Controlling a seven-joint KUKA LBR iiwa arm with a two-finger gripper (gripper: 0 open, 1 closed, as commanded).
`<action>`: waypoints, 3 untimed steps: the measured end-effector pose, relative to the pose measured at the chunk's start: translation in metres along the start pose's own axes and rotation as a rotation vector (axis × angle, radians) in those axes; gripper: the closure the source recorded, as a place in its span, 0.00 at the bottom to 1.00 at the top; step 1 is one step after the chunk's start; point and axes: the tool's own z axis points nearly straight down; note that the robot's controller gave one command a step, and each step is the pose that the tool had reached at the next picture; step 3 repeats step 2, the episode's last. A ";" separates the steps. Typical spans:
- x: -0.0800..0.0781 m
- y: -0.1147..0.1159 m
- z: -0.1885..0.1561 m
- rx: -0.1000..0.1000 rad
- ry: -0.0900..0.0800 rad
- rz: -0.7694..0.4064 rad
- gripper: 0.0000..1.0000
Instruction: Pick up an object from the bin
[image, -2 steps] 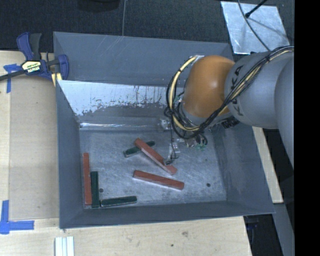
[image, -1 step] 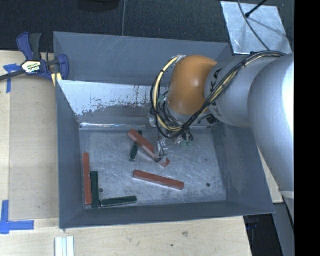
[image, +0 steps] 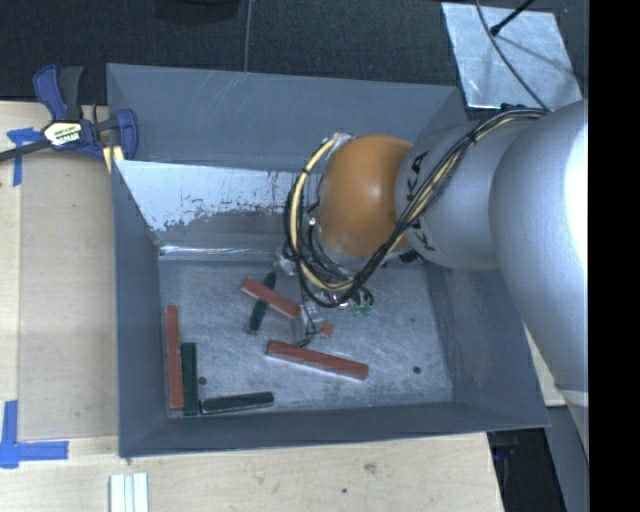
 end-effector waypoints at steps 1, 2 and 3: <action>-0.001 0.000 0.000 0.000 -0.004 0.000 1.00; 0.032 0.085 -0.203 -0.003 -0.006 -0.016 1.00; 0.032 0.085 -0.203 -0.003 -0.006 -0.016 1.00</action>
Offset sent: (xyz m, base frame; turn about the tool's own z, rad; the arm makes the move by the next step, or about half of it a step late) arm 0.0000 0.0000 0.0000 0.0000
